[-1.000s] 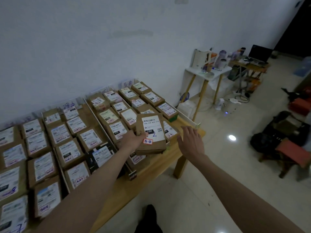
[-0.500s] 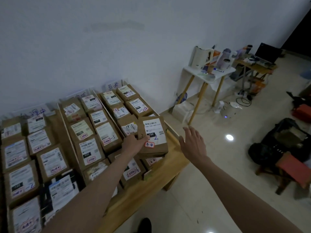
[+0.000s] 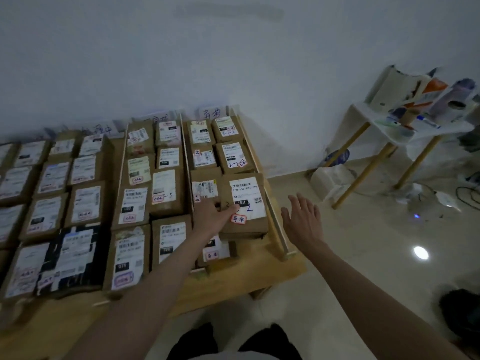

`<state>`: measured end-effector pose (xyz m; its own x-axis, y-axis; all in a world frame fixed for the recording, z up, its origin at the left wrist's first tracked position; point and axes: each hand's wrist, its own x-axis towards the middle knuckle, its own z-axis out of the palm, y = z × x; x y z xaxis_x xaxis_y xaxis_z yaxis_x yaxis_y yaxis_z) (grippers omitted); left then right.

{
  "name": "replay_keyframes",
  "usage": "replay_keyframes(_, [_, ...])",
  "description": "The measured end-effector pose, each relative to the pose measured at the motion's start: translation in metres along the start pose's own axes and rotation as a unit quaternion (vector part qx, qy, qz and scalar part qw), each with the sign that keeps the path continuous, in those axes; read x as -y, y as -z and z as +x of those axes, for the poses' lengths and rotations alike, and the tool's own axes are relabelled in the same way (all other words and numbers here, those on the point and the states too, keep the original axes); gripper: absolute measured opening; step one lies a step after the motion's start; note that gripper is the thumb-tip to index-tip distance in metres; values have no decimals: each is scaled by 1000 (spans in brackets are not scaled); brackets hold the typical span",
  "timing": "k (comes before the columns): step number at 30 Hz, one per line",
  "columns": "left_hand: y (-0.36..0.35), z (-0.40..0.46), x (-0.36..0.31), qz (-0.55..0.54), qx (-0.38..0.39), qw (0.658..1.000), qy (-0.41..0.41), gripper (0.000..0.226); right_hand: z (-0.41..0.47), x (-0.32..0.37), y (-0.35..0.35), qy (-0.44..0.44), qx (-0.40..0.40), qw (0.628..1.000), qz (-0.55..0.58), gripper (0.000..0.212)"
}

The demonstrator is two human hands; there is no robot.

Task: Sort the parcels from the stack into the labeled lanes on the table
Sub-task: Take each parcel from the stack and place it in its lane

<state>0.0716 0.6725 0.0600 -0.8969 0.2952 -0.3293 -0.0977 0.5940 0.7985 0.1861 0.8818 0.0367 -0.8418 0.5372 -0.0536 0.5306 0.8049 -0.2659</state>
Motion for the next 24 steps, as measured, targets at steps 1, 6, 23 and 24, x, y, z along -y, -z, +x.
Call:
replay_keyframes(1, [-10, -4, -2, -11, -12, 1000, 5, 26, 7, -9, 1, 14, 8, 1000, 2, 50])
replay_keyframes(6, [-58, -30, -8, -27, -36, 995, 88, 39, 29, -51, 12, 69, 31, 997, 10, 49])
replay_keyframes(23, [-114, -48, 8, 68, -80, 975, 198, 59, 48, -86, -8, 137, 89, 986, 39, 49])
replay_keyframes(24, [-115, -46, 8, 84, -82, 973, 198, 56, 48, -87, -9, 137, 92, 986, 39, 48])
